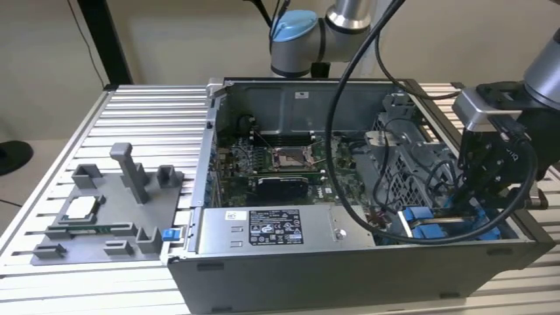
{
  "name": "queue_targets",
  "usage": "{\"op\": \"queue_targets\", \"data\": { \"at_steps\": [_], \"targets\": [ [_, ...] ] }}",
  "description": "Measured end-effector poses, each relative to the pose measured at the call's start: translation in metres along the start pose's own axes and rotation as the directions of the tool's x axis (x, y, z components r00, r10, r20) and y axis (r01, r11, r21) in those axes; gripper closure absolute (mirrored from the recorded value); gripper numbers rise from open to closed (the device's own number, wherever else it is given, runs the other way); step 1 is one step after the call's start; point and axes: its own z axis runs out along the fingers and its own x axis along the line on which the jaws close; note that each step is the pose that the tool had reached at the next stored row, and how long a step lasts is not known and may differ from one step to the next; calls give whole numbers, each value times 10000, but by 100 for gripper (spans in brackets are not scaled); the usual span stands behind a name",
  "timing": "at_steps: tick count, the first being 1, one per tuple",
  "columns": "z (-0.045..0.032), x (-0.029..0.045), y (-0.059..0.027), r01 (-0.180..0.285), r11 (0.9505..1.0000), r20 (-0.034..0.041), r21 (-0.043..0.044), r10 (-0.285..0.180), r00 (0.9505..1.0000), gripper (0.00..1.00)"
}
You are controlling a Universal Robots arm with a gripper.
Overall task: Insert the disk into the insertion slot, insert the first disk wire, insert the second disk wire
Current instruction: 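Insert the first disk wire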
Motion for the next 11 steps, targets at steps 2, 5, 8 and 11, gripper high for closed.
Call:
{"op": "queue_targets", "data": {
  "at_steps": [2, 5, 8, 11],
  "targets": [
    [8, 0, 0, 0, 10000, 13, -1, 0, 10000, 100],
    [18, 0, -1, 0, 10000, 27, -4, 0, 10000, 0],
    [-49, -1, 1, -9, 10000, 25, -1, 9, 10000, 0],
    [-182, -7, 6, -10, 10000, 23, -1, 10, 10000, 0]
  ]
}}
